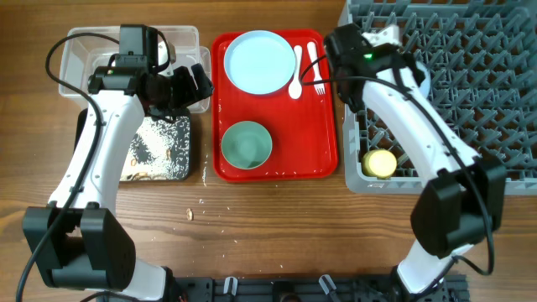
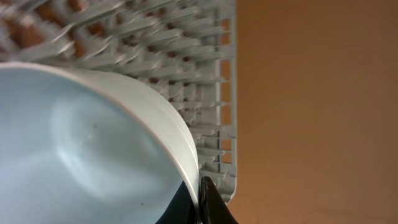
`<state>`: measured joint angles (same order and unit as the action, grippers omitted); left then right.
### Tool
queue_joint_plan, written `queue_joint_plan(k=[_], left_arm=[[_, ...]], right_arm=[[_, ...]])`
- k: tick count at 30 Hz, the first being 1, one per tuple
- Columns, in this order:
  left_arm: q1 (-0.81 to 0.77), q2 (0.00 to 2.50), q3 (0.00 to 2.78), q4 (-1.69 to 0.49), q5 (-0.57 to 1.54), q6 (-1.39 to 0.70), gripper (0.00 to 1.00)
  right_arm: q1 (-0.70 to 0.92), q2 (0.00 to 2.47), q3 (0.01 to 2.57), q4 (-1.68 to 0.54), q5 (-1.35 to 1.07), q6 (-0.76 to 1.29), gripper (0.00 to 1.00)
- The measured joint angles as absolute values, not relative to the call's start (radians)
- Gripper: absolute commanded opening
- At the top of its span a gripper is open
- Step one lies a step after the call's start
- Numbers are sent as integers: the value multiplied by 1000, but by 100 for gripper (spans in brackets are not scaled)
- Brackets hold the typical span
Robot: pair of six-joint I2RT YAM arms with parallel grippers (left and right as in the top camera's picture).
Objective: Sort waste into correct bins and load items into the dishwasher rack
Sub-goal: 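Lower the light blue bowl into the dish rack and release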
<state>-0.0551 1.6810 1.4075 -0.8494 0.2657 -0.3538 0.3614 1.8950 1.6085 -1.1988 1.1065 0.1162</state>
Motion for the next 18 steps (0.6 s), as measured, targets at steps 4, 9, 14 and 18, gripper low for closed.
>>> queue_joint_plan(k=[4,9,14,18], left_arm=[[-55,1681,1407,-849,266,-354,100],[-55,1681,1407,-850,266,-354,100],[-55,1681,1407,-850,266,-354,100],[-55,1681,1407,-850,266,-354,100]], right_arm=[[368,1941,1608,-1288,1098,196,4],[365,1947,1608,-1328,1105,283,4],[365,1949,1608,-1360,1131,317,4],[365,1958,1608,-1368,1147,318,4]])
